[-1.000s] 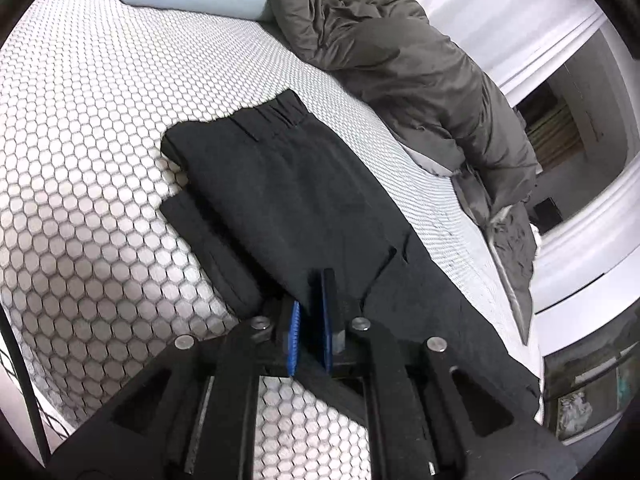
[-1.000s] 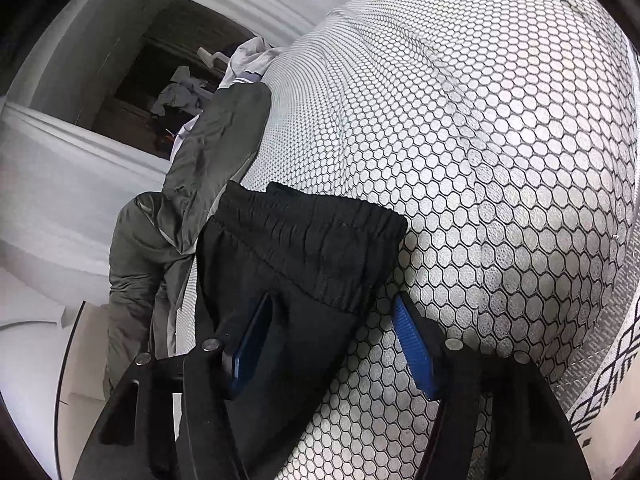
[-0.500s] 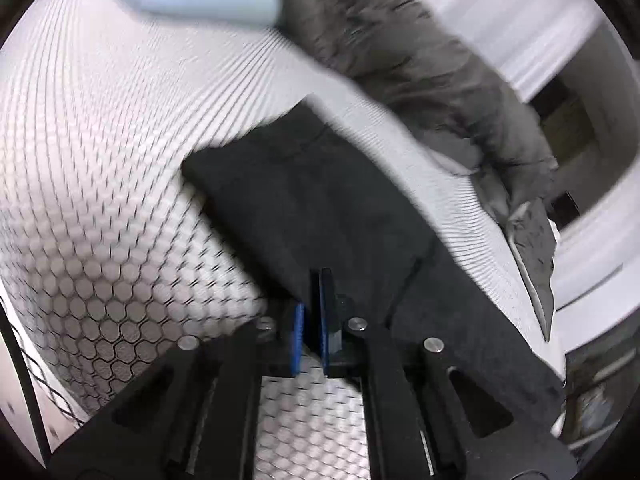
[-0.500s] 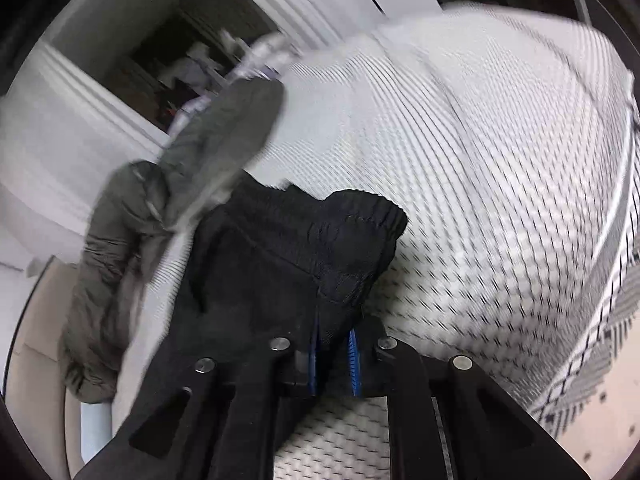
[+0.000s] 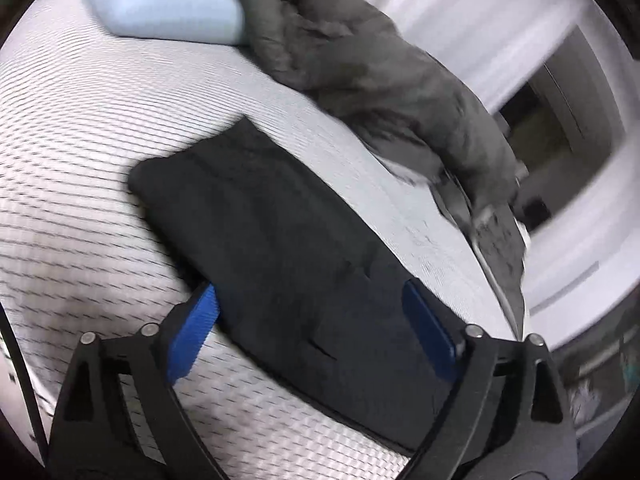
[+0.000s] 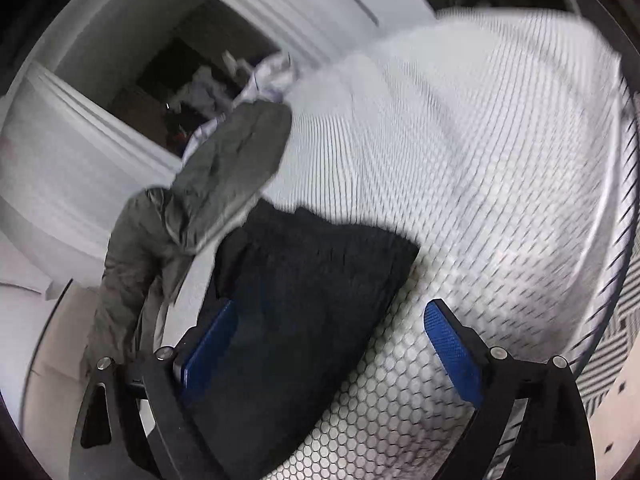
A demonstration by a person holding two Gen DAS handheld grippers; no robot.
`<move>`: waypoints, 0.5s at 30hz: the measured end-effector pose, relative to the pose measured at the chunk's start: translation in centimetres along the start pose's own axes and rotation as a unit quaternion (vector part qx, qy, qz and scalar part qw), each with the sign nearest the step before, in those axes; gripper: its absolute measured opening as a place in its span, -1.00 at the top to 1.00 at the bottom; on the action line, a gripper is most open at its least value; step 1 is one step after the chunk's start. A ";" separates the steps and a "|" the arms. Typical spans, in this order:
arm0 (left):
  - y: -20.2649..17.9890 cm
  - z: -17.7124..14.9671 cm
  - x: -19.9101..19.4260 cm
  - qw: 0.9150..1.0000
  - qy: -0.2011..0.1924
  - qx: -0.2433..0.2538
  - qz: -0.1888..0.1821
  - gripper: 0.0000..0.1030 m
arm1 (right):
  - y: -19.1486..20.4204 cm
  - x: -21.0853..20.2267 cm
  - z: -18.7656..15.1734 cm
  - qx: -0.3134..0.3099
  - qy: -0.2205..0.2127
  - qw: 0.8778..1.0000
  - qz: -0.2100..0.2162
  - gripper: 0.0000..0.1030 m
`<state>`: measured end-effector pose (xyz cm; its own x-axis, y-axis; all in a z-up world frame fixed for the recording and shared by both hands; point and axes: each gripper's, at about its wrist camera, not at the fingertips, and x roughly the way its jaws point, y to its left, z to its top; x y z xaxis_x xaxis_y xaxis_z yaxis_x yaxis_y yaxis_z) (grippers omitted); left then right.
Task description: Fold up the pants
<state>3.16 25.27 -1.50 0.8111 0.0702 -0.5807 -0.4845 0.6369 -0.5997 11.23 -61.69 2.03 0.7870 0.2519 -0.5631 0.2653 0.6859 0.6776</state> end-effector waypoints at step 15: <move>-11.5 -6.6 0.1 0.989 0.026 0.143 -0.039 -0.95 | -2.4 1.7 0.3 -0.008 0.057 0.997 -0.059 0.46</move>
<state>6.61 12.87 1.73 0.8205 -0.0219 -0.5712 -0.3035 0.8301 -0.4678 12.10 -63.13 -0.38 0.6818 0.2448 -0.6894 0.3428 0.7257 0.5966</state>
